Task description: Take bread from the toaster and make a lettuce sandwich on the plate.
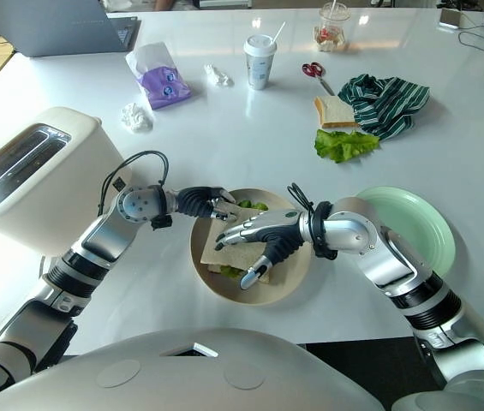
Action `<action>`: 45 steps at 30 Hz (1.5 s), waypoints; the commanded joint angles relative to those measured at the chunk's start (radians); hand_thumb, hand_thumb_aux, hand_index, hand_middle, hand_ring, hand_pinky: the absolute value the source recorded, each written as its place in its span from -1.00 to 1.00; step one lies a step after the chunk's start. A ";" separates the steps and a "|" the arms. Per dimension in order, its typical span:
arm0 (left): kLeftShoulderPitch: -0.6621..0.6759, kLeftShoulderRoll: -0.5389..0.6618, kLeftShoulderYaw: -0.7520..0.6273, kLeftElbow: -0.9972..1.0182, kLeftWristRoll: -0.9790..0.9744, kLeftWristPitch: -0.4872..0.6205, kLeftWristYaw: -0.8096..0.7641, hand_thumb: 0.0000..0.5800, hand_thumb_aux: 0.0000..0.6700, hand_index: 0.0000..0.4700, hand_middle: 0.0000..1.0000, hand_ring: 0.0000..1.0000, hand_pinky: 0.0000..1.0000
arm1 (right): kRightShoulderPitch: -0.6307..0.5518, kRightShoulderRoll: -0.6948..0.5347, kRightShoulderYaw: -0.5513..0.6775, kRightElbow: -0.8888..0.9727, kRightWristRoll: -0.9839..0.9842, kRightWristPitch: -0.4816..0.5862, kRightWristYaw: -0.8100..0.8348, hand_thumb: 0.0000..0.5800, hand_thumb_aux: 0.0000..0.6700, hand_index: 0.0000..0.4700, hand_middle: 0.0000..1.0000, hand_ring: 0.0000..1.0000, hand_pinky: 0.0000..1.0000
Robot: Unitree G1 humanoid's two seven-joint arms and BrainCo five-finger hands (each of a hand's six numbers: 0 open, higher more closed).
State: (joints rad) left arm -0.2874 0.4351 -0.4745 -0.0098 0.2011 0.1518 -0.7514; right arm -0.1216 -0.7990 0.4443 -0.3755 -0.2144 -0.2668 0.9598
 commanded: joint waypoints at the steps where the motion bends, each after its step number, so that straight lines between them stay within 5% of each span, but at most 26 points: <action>1: -0.015 -0.001 0.015 0.017 0.048 0.017 0.046 -1.00 -1.00 -1.00 -1.00 -1.00 -1.00 | 0.045 -0.058 0.044 0.055 -0.045 0.053 0.084 -1.00 -1.00 -1.00 -1.00 -1.00 -1.00; 7: -0.017 0.035 0.030 -0.068 0.156 -0.067 0.117 -1.00 -1.00 -1.00 -1.00 -1.00 -1.00 | 0.049 -0.097 0.047 0.046 -0.031 0.077 0.122 -1.00 -1.00 -1.00 -1.00 -1.00 -1.00; 14: 0.003 0.079 0.108 -0.319 0.164 -0.023 0.102 -1.00 -1.00 -1.00 -1.00 -1.00 -1.00 | 0.045 -0.112 0.059 0.059 -0.041 0.086 0.128 -1.00 -1.00 -1.00 -1.00 -1.00 -1.00; 21: -0.208 0.028 0.407 -0.308 0.143 -0.036 0.368 -1.00 -1.00 -1.00 -1.00 -1.00 -1.00 | 0.019 -0.100 0.051 0.086 -0.037 0.057 0.099 -1.00 -1.00 -1.00 -1.00 -1.00 -1.00; 26: -0.260 -0.068 0.544 -0.260 -0.026 -0.081 0.484 -1.00 -1.00 -1.00 -1.00 -1.00 -1.00 | -0.029 -0.075 -0.114 0.032 0.157 0.083 0.045 -1.00 -1.00 -1.00 -1.00 -1.00 -1.00; 37: -0.218 -0.091 0.566 -0.343 -0.442 0.064 0.301 -1.00 -1.00 -1.00 -1.00 -1.00 -1.00 | 0.062 -0.127 -0.545 -0.085 0.641 0.203 0.099 -1.00 -1.00 -1.00 -1.00 -1.00 -1.00; 42: -0.016 0.073 0.520 -0.487 -0.692 0.170 -0.035 -1.00 -1.00 -1.00 -1.00 -1.00 -1.00 | 0.218 -0.115 -0.592 -0.118 0.666 0.185 0.138 -1.00 -1.00 -1.00 -1.00 -1.00 -1.00; 43: 0.048 0.108 0.520 -0.517 -0.753 0.177 -0.120 -0.71 -0.85 -0.85 -1.00 -1.00 -1.00 | 0.255 -0.112 -0.593 -0.125 0.668 0.178 0.149 -1.00 -1.00 -1.00 -1.00 -1.00 -1.00; 44: 0.100 0.140 0.527 -0.536 -0.812 0.197 -0.189 0.69 0.22 0.22 -1.00 -1.00 -1.00 | 0.288 -0.109 -0.593 -0.133 0.668 0.172 0.157 -1.00 -1.00 -1.00 -1.00 -1.00 -1.00; 45: 0.160 0.178 0.539 -0.550 -0.862 0.197 -0.275 1.00 1.00 1.00 -0.40 -0.40 -0.40 | 0.323 -0.108 -0.588 -0.140 0.663 0.171 0.163 -0.46 -0.71 -0.71 0.04 0.04 0.04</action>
State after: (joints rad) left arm -0.2530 0.5228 0.0564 -0.5103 -0.5469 0.3198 -0.8532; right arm 0.1260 -0.9144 -0.1358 -0.4900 0.4377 -0.0827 1.0976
